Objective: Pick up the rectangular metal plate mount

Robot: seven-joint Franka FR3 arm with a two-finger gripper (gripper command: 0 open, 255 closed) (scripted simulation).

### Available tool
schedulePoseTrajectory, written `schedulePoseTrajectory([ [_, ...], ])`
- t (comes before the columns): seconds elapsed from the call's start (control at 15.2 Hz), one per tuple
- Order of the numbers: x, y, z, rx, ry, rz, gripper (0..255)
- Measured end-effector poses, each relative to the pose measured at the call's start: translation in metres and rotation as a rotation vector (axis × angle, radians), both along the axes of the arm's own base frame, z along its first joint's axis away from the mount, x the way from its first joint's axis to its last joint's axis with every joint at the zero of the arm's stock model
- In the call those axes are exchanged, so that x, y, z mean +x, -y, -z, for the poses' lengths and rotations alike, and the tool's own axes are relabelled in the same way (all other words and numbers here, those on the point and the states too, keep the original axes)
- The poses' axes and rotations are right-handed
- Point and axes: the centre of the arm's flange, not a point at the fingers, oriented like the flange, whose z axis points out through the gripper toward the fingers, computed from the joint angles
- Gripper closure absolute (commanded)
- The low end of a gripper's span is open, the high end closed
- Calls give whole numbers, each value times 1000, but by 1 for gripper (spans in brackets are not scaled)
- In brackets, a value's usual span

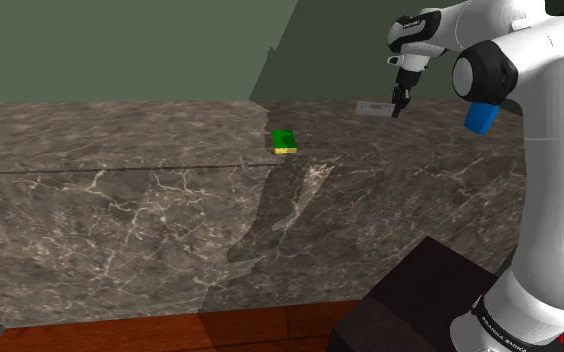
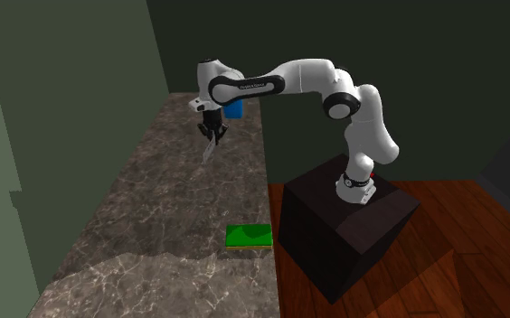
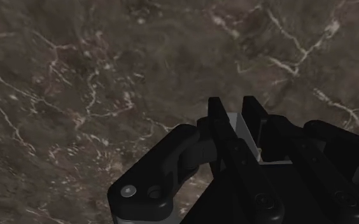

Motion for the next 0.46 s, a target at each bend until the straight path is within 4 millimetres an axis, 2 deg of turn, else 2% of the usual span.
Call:
schedulePoseTrajectory([
  [0.46, 0, 1, -34, 0, 0, 0, 255],
])
